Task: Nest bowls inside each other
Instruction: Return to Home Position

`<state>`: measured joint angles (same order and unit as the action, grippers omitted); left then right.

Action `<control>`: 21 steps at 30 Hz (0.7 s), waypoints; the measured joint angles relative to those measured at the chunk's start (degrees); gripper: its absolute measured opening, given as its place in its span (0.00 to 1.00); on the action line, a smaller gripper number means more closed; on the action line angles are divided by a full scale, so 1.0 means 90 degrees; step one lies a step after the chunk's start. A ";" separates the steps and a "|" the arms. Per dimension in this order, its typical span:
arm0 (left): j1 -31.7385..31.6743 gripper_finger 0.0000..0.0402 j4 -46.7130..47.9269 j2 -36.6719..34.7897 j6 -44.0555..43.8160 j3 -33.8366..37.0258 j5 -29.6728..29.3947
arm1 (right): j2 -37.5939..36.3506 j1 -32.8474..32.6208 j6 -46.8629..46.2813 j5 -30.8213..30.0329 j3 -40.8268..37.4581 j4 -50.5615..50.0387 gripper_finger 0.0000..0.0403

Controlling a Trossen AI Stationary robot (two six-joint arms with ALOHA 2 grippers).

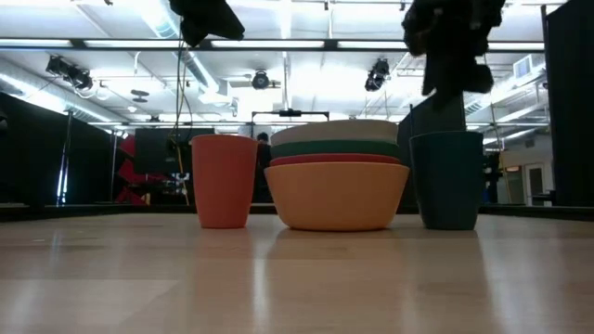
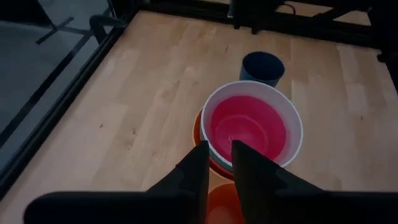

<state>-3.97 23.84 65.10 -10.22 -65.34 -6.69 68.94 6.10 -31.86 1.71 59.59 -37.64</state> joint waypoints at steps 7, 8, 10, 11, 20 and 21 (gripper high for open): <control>-0.0081 0.02 -0.0904 -0.0014 0.0047 0.0000 0.0048 | -0.0703 0.0321 0.0461 -0.0275 0.0000 0.1359 0.15; -0.0093 0.01 -0.1034 -0.0016 0.0054 0.0000 0.0055 | -0.0804 0.0367 0.0527 -0.0315 0.0000 0.1553 0.13; -0.0119 0.00 -0.1241 -0.0055 0.0037 0.0000 0.0168 | -0.0935 0.0457 0.0830 -0.0321 0.0000 0.2272 0.05; -0.0123 0.00 -0.1200 -0.0087 0.0016 0.0000 0.0233 | -0.0990 0.0488 0.1013 -0.0305 0.0000 0.2636 0.03; -0.0272 0.00 -0.0906 -0.0430 0.0635 0.0000 0.0710 | -0.1160 0.0714 0.2094 -0.0045 0.0002 0.3008 0.00; -0.0316 0.00 -0.0936 -0.0452 0.0724 0.0000 0.0822 | -0.1162 0.0745 0.2184 0.0037 0.0002 0.3013 0.00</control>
<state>-6.81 15.42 61.03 -3.71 -65.34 0.70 58.48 12.80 -12.21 2.05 59.61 -10.52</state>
